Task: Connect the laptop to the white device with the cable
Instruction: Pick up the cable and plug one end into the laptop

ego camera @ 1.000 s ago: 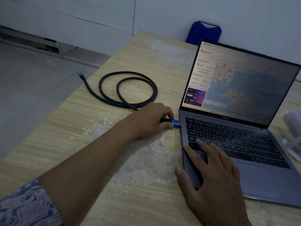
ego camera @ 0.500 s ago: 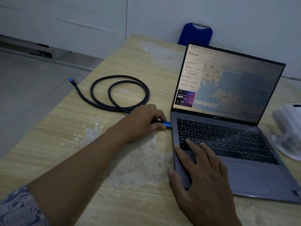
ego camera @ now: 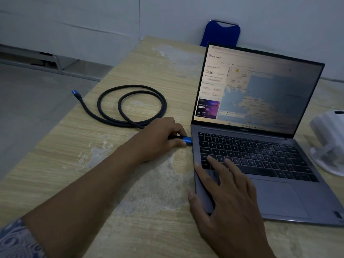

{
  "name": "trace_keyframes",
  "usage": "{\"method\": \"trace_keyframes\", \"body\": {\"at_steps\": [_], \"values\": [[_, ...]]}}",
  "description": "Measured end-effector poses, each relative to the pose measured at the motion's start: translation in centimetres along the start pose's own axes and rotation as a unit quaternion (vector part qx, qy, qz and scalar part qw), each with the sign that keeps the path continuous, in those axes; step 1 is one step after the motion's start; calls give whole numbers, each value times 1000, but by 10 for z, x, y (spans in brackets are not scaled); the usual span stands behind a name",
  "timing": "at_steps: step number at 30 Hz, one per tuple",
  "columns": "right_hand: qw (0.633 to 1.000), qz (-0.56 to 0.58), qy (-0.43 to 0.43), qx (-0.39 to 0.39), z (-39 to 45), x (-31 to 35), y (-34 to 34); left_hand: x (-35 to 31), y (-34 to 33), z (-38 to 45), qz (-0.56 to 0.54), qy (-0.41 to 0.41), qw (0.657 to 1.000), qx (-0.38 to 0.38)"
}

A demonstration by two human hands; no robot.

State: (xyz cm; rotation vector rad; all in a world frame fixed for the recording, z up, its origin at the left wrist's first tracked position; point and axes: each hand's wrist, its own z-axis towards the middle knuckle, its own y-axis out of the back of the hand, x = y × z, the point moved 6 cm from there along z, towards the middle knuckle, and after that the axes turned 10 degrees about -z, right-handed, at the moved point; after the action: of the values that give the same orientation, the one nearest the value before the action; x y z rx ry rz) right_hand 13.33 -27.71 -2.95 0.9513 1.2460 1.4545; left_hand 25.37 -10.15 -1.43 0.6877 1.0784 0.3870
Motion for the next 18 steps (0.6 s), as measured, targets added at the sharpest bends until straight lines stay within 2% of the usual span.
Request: {"method": "trace_keyframes", "body": {"at_steps": [18], "values": [[1000, 4, 14, 6, -2, 0, -2, -1, -4, 0, 20, -17, 1000, -3]]}}
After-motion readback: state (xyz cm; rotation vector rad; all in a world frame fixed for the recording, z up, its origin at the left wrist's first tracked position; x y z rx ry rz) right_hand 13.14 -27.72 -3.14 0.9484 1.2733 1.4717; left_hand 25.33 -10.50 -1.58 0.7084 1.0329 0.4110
